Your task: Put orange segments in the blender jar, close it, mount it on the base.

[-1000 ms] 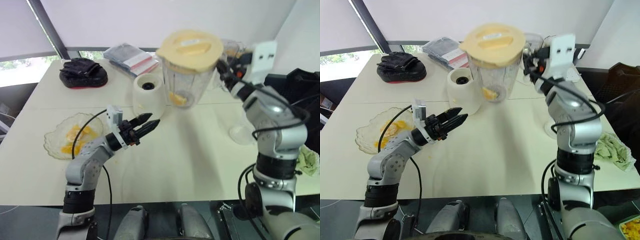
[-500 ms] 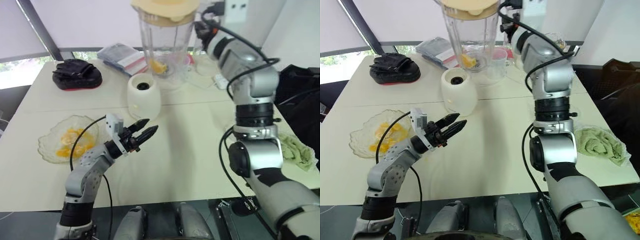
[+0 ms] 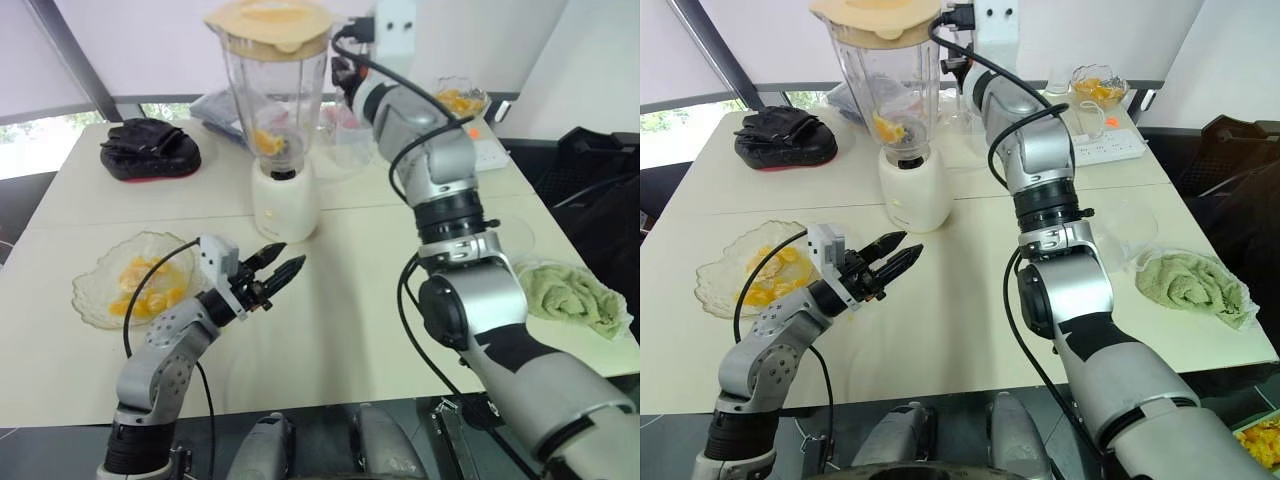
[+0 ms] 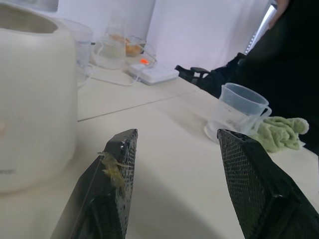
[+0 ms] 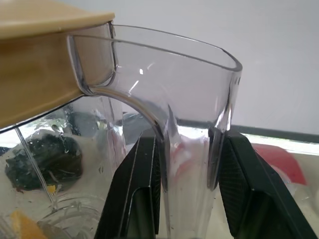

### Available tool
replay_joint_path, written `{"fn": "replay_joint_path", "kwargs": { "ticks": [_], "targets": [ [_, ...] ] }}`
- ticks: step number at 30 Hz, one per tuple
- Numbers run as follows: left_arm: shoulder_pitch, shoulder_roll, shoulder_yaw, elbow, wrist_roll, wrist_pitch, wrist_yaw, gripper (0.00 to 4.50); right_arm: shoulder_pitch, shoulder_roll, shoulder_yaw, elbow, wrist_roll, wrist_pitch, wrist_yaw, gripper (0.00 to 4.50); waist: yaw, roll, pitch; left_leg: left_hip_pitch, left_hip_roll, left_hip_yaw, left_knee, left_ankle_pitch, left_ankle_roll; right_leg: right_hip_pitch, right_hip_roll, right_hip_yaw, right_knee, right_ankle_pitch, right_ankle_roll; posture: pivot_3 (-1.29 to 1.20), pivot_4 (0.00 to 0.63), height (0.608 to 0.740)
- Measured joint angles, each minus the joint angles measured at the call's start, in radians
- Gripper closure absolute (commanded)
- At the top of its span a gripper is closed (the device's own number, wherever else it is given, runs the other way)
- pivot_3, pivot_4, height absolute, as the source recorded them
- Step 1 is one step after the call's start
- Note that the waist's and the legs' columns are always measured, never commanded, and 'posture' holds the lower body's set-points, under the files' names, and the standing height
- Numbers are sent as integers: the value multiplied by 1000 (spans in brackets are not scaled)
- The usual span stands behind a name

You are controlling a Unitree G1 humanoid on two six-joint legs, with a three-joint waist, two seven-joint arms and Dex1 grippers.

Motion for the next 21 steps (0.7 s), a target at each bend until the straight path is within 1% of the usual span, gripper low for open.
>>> {"fn": "replay_joint_path", "kwargs": {
  "ticks": [5,11,21],
  "targets": [
    [7,7,1,-7,-1,0,18,1878,0,28,4,68,-14,-58,-8,3456,0,0,0,0,0,0,0,0,0,0,0,0,0,0,0,0,150,740],
    [18,14,0,-26,-1,-1,22,1878,1,22,7,105,-46,-128,-11,3456,-1,0,0,0,0,0,0,0,0,0,0,0,0,0,0,0,150,740],
    [19,16,-14,-17,0,-5,16,1878,15,-1,21,89,-60,-128,-8,3456,3,0,0,0,0,0,1,0,0,1,0,0,0,0,0,0,150,740]
  ]
}}
